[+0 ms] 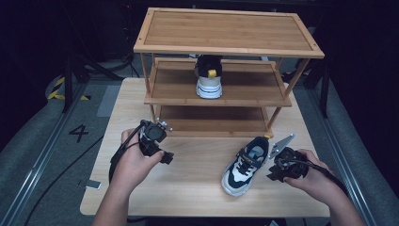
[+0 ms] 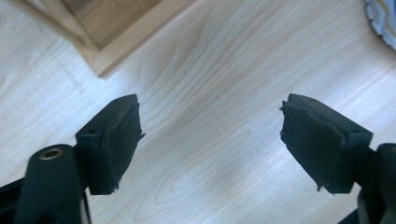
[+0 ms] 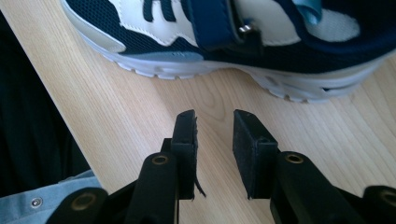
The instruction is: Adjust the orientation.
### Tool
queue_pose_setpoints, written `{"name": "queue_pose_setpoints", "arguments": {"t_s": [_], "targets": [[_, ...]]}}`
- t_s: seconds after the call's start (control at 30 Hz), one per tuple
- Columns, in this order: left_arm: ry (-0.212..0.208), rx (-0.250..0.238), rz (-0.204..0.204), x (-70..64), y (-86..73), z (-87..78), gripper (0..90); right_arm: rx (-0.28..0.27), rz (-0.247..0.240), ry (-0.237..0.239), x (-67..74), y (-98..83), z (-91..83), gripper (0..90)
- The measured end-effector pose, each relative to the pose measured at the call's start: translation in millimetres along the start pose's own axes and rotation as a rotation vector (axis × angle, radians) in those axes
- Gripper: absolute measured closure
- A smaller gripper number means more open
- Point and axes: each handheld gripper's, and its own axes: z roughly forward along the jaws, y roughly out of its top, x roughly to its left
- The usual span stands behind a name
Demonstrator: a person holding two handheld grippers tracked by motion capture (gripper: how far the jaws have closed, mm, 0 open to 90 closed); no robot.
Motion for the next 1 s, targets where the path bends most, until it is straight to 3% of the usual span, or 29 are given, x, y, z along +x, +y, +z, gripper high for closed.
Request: {"name": "queue_pose_setpoints", "arguments": {"t_s": [0.13,0.23,0.27,0.4,0.57,0.9,1.0], "targets": [[-0.05,-0.022,-0.038,6.5,-11.6,7.5,17.9,0.003,-0.017,-0.003,2.3,4.7,6.3,71.8],[-0.014,-0.004,-0.028,10.5,-16.0,14.6,18.0,0.009,-0.019,0.009,4.5,7.2,10.8,73.6],[-0.005,0.003,-0.047,12.1,-17.9,16.9,17.9,0.011,-0.023,0.013,5.1,7.8,12.3,74.0],[-0.001,-0.01,-0.044,18.1,-23.4,23.5,18.0,0.003,-0.033,0.017,7.9,10.3,17.5,77.2],[0.002,-0.009,-0.049,24.1,-30.7,28.5,17.9,-0.001,-0.055,0.022,11.9,12.4,25.5,89.4],[0.007,-0.016,-0.076,36.3,-44.6,27.6,17.9,-0.014,-0.084,0.049,18.9,21.7,39.8,90.0],[0.021,-0.009,-0.108,41.1,-51.9,27.2,17.9,-0.051,-0.086,0.071,21.4,28.2,44.1,90.0]]}}
